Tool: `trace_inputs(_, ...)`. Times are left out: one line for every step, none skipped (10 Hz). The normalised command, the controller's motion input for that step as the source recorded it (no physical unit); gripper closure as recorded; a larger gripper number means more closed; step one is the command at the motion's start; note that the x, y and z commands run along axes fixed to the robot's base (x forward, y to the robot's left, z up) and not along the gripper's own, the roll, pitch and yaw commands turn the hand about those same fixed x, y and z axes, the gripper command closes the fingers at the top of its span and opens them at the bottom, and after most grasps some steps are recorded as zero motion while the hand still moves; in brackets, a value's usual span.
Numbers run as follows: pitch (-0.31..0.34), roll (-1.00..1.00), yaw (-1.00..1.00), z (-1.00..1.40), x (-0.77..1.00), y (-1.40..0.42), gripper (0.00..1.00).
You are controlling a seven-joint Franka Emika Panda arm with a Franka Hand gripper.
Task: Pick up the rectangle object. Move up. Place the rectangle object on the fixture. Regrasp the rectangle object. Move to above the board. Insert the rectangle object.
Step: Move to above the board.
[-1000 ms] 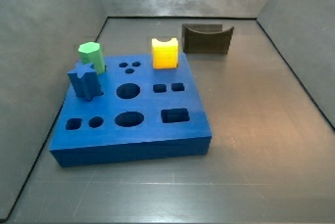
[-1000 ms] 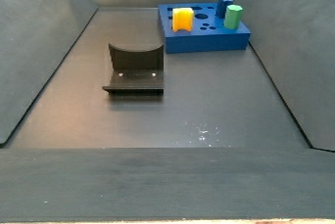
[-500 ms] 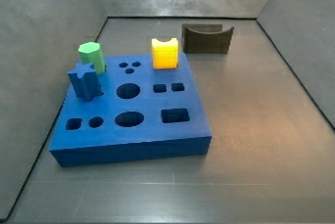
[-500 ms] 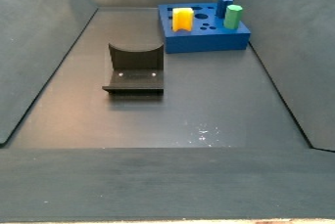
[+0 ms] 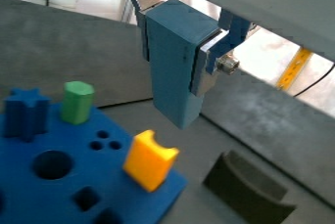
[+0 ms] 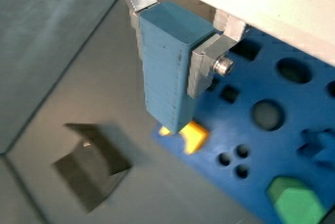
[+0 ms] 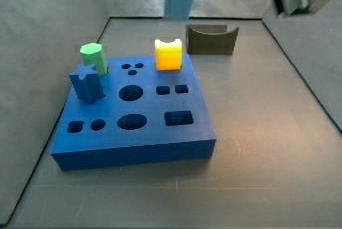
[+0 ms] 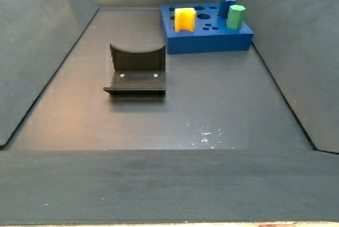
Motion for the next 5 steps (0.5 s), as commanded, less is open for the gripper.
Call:
trace_inputs(-0.042,-1.0,-0.06,-0.11,-0.2,-0.16,1.0)
trace_inputs(-0.043,-1.0,-0.06,-0.05,-0.14,-0.06,1.0)
trace_inputs(-0.044,-1.0,-0.06,-0.02,-0.1,-0.01,1.0)
trace_inputs(-0.043,-1.0,-0.05,-0.01,-0.08,0.02,1.0)
trace_inputs(-0.045,-1.0,-0.05,0.0,-0.06,0.02,1.0)
